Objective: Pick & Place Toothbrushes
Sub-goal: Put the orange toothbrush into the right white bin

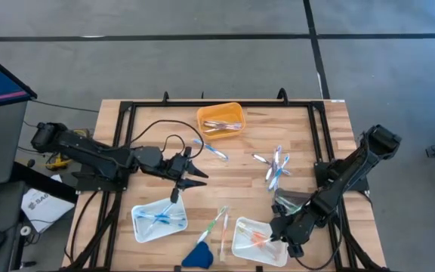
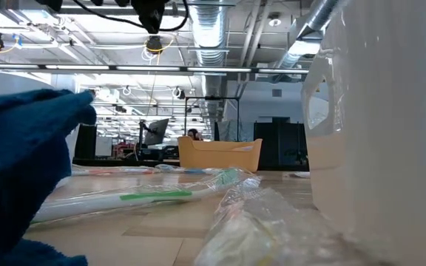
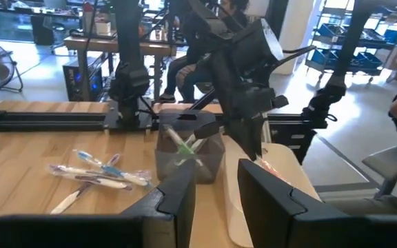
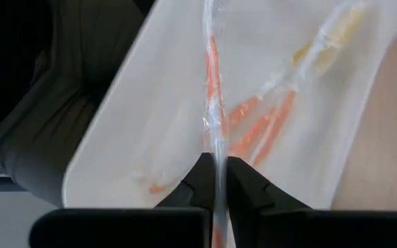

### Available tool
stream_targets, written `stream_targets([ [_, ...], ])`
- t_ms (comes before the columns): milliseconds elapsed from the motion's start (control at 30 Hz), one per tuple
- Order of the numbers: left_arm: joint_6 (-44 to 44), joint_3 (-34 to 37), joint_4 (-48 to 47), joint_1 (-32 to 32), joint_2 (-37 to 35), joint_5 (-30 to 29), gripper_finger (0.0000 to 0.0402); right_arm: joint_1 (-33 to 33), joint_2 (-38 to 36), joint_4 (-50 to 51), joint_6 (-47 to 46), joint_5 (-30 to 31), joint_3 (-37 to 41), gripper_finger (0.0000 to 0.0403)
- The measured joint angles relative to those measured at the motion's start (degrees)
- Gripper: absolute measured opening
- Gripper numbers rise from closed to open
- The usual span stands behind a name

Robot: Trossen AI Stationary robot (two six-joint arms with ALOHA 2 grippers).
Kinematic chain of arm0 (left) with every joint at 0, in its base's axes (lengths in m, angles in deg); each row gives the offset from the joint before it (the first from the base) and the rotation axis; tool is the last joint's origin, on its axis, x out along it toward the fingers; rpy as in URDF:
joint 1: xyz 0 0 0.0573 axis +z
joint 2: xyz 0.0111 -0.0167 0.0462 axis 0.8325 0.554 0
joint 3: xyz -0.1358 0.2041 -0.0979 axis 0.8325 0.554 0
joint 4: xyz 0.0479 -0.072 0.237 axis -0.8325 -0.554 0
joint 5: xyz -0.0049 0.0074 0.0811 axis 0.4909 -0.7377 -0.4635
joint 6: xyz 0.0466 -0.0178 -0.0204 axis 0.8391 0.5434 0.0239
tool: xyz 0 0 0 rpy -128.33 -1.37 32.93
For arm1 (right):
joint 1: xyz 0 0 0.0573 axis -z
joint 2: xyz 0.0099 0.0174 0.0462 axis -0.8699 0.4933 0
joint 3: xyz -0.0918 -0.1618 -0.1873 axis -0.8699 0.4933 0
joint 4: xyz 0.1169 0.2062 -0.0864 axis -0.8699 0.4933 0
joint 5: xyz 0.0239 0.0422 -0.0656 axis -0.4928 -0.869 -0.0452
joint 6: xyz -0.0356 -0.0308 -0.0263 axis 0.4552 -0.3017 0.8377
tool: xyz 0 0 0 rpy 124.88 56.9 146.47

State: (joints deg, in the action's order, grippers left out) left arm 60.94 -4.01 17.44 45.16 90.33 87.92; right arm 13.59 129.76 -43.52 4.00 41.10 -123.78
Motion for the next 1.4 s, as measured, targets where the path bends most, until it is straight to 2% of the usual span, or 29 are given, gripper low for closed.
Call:
stream_targets([
  [133,-0.1,0.0,0.9,0.4,1.0,0.0,0.0104,0.0,0.1,1.3,-3.1,-0.3,1.5,0.0011],
  [567,-0.2,0.0,1.0,0.6,1.2,0.0,0.0104,2.0,0.4,2.2,-3.4,-2.2,1.4,0.0017],
  [1000,-0.2,0.0,0.9,0.6,1.2,0.1,0.0104,2.3,0.5,1.5,-8.6,-3.7,1.1,0.0097],
  [1200,-0.2,0.0,0.8,0.6,1.2,0.1,0.0104,2.8,0.5,3.6,-3.8,-3.8,-1.9,0.0125],
  [1400,-0.2,0.0,0.9,0.7,1.2,0.1,0.0104,6.7,0.5,10.7,1.7,-3.8,-7.2,0.0119],
])
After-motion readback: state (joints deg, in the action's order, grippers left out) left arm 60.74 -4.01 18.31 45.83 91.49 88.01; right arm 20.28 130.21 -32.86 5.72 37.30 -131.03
